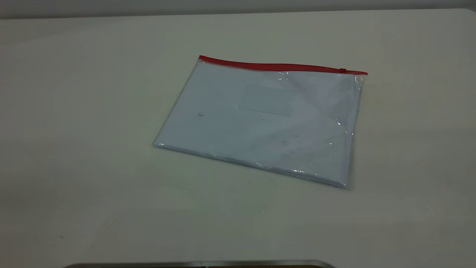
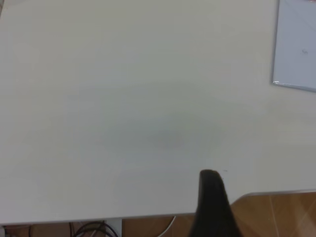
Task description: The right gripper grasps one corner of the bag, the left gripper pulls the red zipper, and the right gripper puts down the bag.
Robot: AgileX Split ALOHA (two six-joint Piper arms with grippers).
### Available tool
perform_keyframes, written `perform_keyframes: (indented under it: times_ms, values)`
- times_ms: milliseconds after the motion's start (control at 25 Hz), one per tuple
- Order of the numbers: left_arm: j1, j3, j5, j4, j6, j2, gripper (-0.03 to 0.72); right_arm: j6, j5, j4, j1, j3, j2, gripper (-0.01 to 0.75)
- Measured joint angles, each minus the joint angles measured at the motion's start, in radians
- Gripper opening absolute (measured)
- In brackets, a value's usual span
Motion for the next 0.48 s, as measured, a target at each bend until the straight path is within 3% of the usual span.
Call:
perform_keyframes:
  times_ms: [240, 480]
  values:
    - [0.0, -0.013, -0.009, 0.0, -0.017, 0.025, 0.59, 0.0, 0.0, 0.0, 0.0, 0.0, 0.0, 0.588]
    - [0.0, -0.175, -0.105, 0.0, -0.046, 0.331, 0.59, 0.001, 0.0, 0.001, 0.0, 0.0, 0.0, 0.588]
